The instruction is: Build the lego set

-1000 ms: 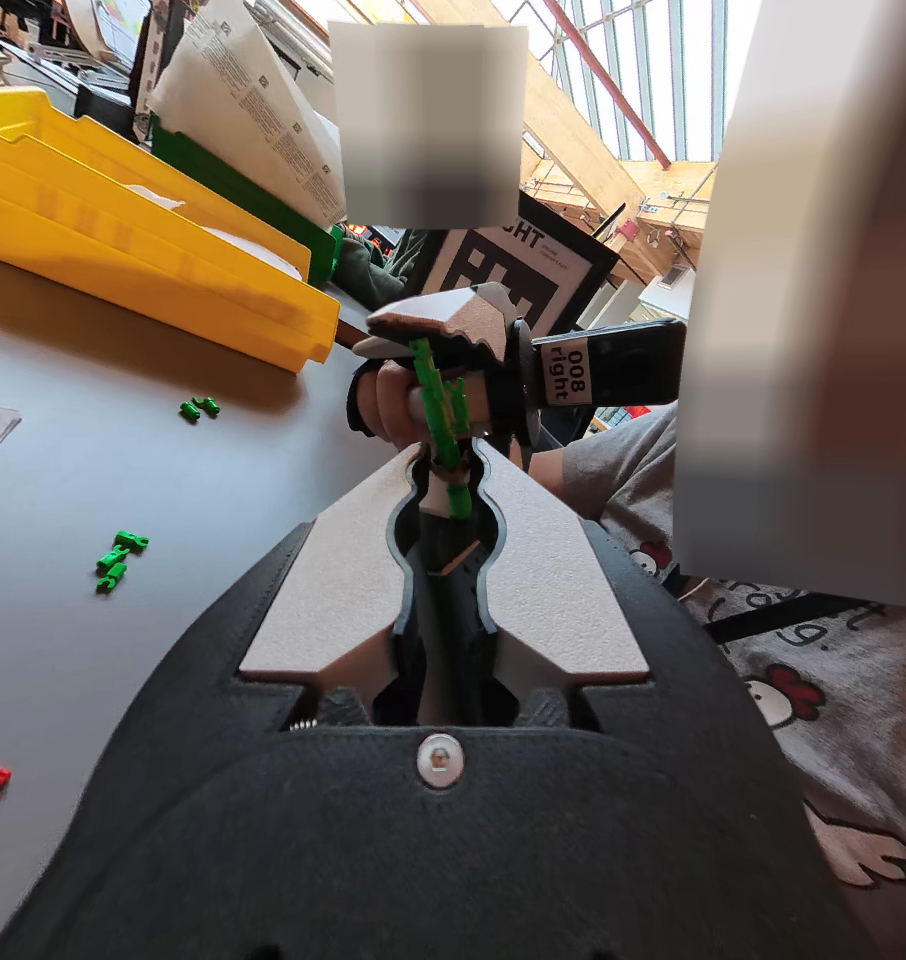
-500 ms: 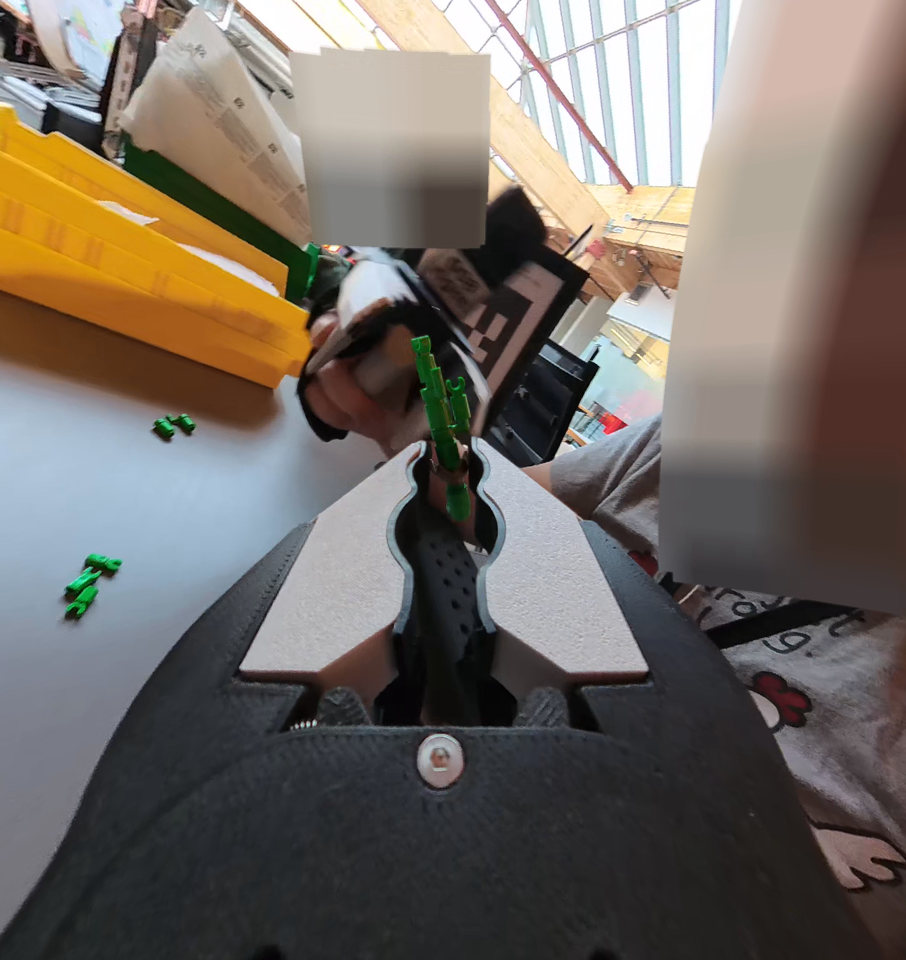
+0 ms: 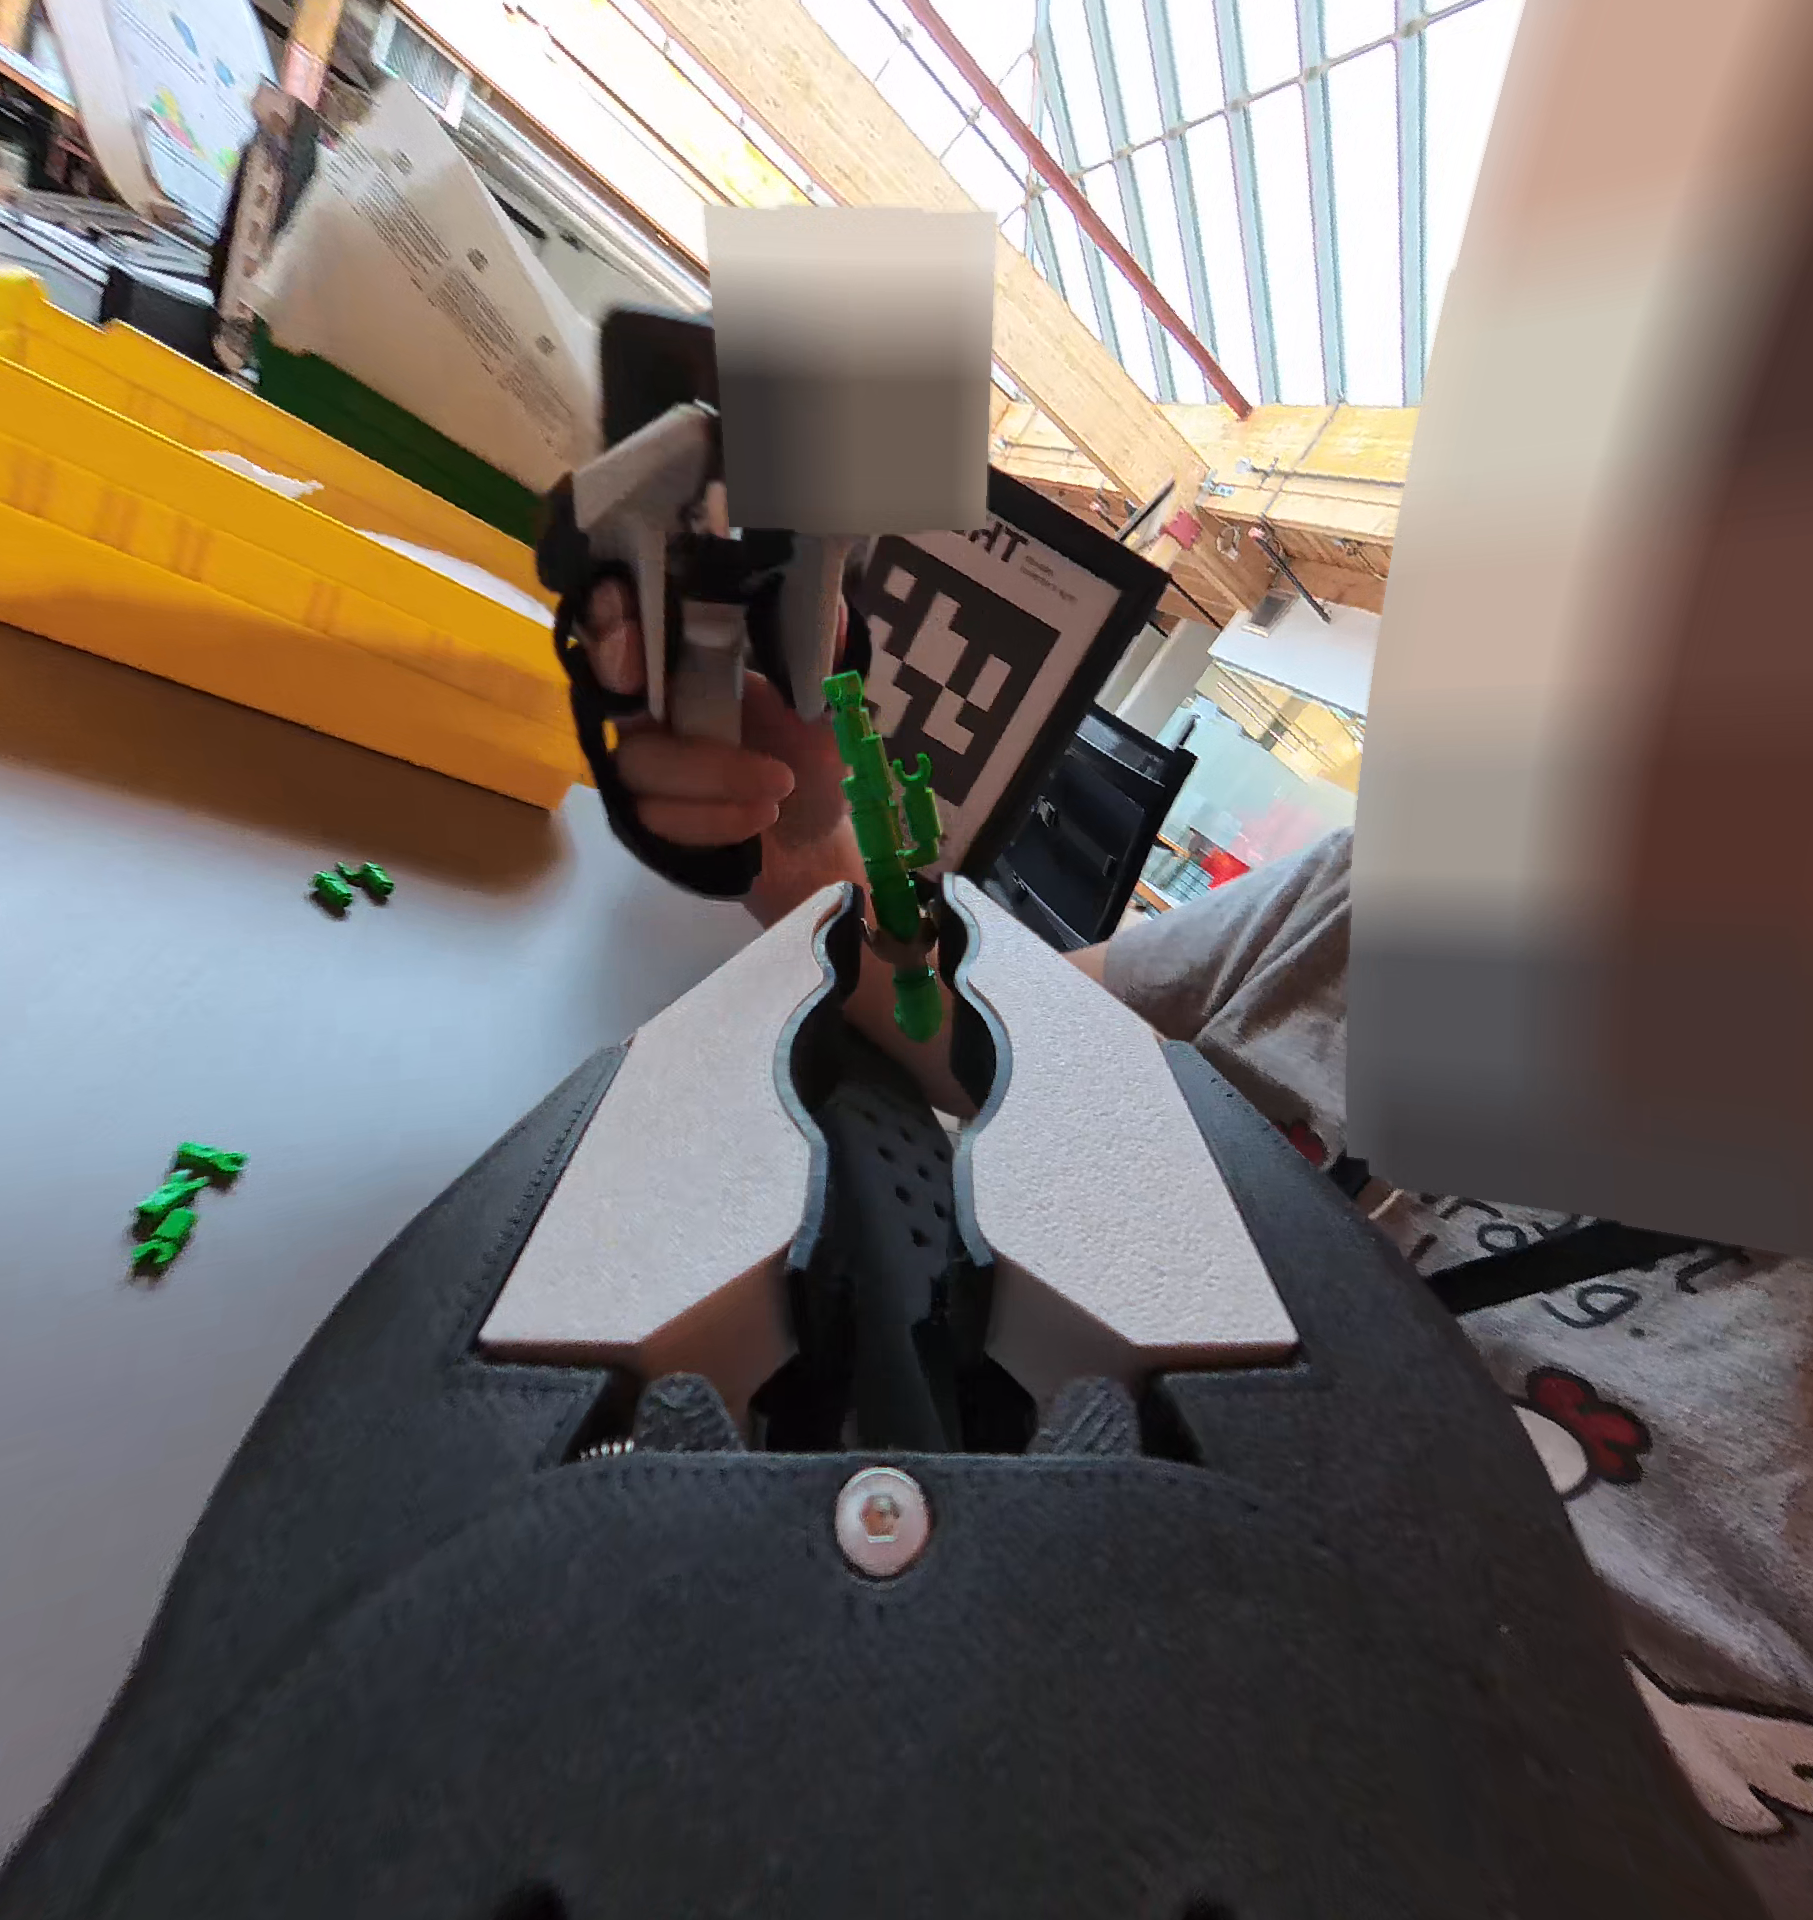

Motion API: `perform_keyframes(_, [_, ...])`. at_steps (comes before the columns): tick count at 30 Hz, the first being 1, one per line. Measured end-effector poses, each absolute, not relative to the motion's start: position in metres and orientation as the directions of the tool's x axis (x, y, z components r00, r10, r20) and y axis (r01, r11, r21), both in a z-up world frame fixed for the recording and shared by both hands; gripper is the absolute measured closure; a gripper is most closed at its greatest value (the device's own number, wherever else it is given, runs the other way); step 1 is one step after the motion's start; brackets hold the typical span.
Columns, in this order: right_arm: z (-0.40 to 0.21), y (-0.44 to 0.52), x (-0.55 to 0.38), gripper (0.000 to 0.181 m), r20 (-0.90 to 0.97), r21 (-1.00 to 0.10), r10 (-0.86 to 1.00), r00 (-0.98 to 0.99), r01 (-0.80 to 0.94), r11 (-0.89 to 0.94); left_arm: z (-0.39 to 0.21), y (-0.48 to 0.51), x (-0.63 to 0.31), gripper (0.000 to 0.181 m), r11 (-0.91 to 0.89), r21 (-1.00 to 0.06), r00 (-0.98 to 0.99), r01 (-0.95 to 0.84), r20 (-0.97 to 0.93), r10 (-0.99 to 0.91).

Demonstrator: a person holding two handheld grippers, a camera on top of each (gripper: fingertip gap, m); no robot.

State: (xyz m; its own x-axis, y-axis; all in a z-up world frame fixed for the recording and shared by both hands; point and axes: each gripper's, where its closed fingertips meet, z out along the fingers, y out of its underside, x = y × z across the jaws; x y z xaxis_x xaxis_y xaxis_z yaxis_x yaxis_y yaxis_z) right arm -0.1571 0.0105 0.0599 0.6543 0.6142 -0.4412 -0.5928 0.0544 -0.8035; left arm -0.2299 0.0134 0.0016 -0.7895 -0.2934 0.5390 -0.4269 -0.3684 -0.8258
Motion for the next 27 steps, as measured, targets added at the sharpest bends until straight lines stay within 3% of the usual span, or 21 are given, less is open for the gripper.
perform_keyframes(1, [0.06,0.01,-0.133,0.155,-0.436,-0.81,0.502,0.747,-0.569,0.143,0.0,0.02,-0.227,0.169,-0.379,-0.826,-0.775,-0.418,0.542,-0.325])
perform_keyframes(4, [0.055,-0.005,-0.073,0.159,-0.426,-0.828,0.161,0.89,-0.455,0.326,0.003,0.036,-0.223,0.169,-0.421,-0.823,-0.761,-0.382,0.538,-0.361])
perform_keyframes(8, [0.054,-0.01,-0.061,0.16,-0.399,-0.85,0.089,0.913,-0.404,0.337,0.006,0.04,-0.224,0.169,-0.447,-0.808,-0.771,-0.383,0.546,-0.327])
perform_keyframes(11, [0.05,-0.003,-0.07,0.159,-0.419,-0.841,0.162,0.893,-0.449,0.301,0.004,0.037,-0.223,0.169,-0.444,-0.809,-0.781,-0.384,0.541,-0.311])
perform_keyframes(14, [0.046,0.007,-0.1,0.151,-0.411,-0.853,0.353,0.841,-0.491,0.176,0.002,0.034,-0.221,0.169,-0.461,-0.795,-0.792,-0.395,0.549,-0.268])
perform_keyframes(27, [0.011,0.045,-0.18,0.162,-0.519,-0.823,0.581,0.627,-0.55,-0.142,0.004,0.021,-0.22,0.169,-0.467,-0.789,-0.831,-0.4,0.527,-0.178])
